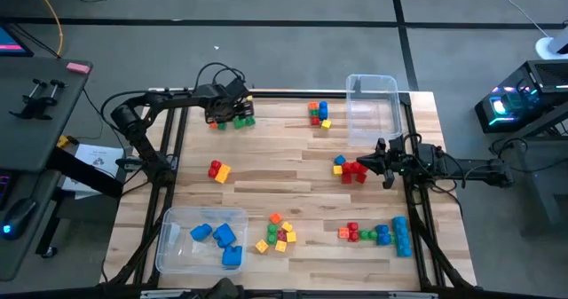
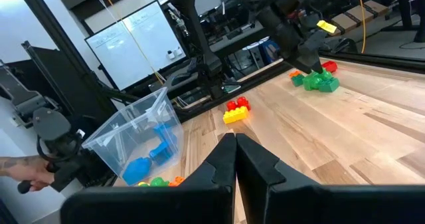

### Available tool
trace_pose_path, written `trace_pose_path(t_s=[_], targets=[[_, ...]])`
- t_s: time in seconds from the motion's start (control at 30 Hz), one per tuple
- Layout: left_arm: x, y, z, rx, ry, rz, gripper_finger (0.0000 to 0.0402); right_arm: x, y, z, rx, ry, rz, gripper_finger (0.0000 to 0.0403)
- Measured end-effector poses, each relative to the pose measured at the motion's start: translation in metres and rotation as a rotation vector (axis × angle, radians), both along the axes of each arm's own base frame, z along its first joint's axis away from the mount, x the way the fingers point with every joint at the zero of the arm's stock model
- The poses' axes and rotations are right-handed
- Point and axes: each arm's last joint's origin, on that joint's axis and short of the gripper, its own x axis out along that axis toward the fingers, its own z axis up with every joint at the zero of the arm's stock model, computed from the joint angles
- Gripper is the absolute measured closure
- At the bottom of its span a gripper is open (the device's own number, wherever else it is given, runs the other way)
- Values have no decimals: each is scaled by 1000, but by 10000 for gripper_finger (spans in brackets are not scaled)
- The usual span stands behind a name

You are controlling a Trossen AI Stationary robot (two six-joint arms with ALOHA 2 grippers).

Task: Sort blocks by size
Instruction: Put the large green game piece into the left transparent bin

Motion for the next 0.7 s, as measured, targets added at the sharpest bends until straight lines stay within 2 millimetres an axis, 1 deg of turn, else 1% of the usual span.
trace_pose_path(t_s=[0.07,0.2,0.27,0.33,0.43,0.6,0.63,0.7], targets=[[-2,-2,-4,-8,0,15,188,0,0,0,0,0,0,398],[-3,-3,-7,-10,7,6,190,0,0,0,0,0,0,398],[-3,-3,-7,-4,8,-12,197,0,0,0,0,0,0,398],[-2,-2,-7,8,1,-24,214,0,0,0,0,0,0,398],[-1,-1,-6,16,-6,-28,259,0,0,0,0,0,0,398],[1,1,-5,43,-23,-57,359,0,0,0,0,0,0,398],[2,1,-5,50,-28,-66,374,0,0,0,0,0,0,398],[3,2,-4,60,-37,-78,386,0,0,0,0,0,0,398]])
